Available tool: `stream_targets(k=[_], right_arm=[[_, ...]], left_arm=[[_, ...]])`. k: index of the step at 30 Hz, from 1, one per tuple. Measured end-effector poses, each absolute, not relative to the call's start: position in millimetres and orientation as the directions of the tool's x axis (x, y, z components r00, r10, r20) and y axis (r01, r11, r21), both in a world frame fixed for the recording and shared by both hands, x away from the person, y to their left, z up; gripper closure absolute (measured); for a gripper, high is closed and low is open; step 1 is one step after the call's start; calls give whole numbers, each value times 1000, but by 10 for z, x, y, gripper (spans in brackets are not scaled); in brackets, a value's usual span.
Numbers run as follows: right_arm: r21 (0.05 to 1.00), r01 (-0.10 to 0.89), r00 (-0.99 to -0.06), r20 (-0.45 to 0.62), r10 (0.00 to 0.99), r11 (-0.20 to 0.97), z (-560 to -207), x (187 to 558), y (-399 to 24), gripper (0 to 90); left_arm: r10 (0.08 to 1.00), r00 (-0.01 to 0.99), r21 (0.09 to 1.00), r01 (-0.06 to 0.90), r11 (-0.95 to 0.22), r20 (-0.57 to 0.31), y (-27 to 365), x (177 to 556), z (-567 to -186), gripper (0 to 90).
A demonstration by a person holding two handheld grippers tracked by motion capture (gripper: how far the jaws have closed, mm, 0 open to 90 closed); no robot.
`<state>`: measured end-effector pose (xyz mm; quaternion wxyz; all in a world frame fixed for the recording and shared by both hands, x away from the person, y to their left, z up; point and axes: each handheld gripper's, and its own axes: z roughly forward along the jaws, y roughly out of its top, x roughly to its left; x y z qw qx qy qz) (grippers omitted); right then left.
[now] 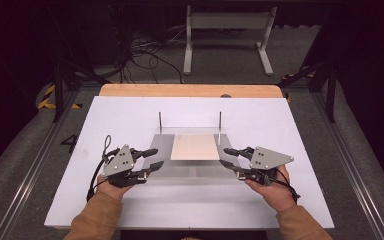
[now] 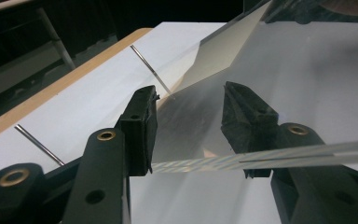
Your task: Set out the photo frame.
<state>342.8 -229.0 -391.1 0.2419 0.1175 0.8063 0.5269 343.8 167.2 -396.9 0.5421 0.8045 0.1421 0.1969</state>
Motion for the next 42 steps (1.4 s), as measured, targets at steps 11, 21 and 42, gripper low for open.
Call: stream_targets(k=[11, 21, 42], right_arm=[[913, -131, -818, -319, 479, 385, -3614, 3406, -2312, 630], [926, -206, -770, -352, 533, 315, -3225, 3302, -2342, 649], [976, -51, -836, -157, 525, 212, -3032, 3191, -2421, 651]], left_arm=[[492, 851, 955, -38, -293, 185, 1645, 3422, -3644, 558], [536, 821, 969, -77, -236, 196, 1618, 3386, -3234, 581], [499, 866, 984, 69, -162, 22, 1598, 3345, -3074, 597]])
